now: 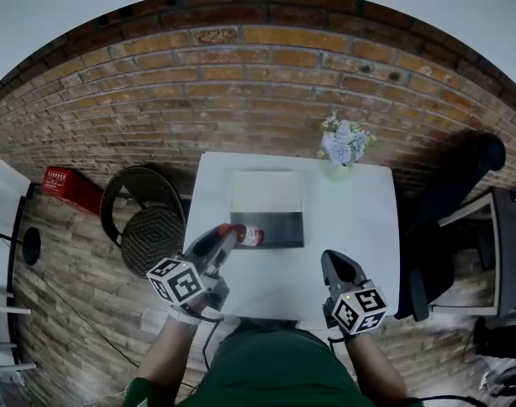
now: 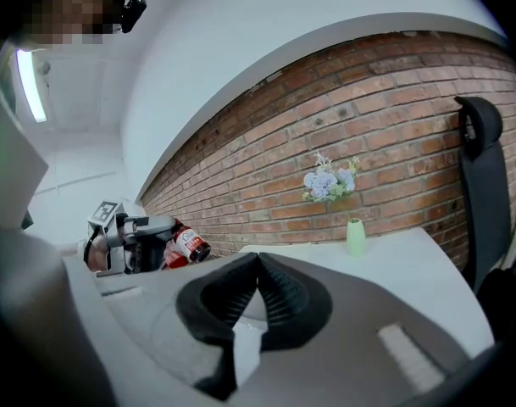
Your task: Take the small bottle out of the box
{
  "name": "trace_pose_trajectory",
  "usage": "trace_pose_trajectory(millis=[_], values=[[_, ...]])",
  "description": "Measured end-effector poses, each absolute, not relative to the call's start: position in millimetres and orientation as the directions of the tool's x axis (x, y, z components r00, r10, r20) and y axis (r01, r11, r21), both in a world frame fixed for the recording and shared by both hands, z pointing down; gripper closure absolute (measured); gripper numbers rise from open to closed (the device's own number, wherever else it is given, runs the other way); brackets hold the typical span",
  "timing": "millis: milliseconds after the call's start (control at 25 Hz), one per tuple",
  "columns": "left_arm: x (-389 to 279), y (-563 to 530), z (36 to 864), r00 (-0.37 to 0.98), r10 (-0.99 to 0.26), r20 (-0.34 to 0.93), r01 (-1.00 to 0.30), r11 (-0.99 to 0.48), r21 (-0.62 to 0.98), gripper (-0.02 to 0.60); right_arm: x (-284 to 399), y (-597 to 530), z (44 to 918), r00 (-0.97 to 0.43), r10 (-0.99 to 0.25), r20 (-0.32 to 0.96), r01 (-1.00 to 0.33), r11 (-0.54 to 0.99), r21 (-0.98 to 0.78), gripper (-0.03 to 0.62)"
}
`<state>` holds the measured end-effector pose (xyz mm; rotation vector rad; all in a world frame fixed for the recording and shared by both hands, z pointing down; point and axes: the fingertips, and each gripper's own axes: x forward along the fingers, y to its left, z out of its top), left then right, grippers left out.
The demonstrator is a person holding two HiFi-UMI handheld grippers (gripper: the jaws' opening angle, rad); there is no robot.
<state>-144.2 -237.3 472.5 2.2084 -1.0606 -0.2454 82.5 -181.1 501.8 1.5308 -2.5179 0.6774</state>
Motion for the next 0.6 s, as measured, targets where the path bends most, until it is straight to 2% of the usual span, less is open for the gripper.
trace_pose_trajectory(millis=[280, 600], values=[[-139, -236, 471, 0.667, -0.737, 0.113, -0.614, -0.457, 0.644, 0.436, 85, -179, 482, -0.485, -0.836, 0.256, -0.860, 0.402, -0.314, 0.591], [-138, -234, 472, 0.675, -0.729, 0.110, -0.603, -0.460, 0.651, 0.436, 86, -176, 475, -0.483, -0.840, 0.247, -0.861, 0.404, -0.308, 0.591]])
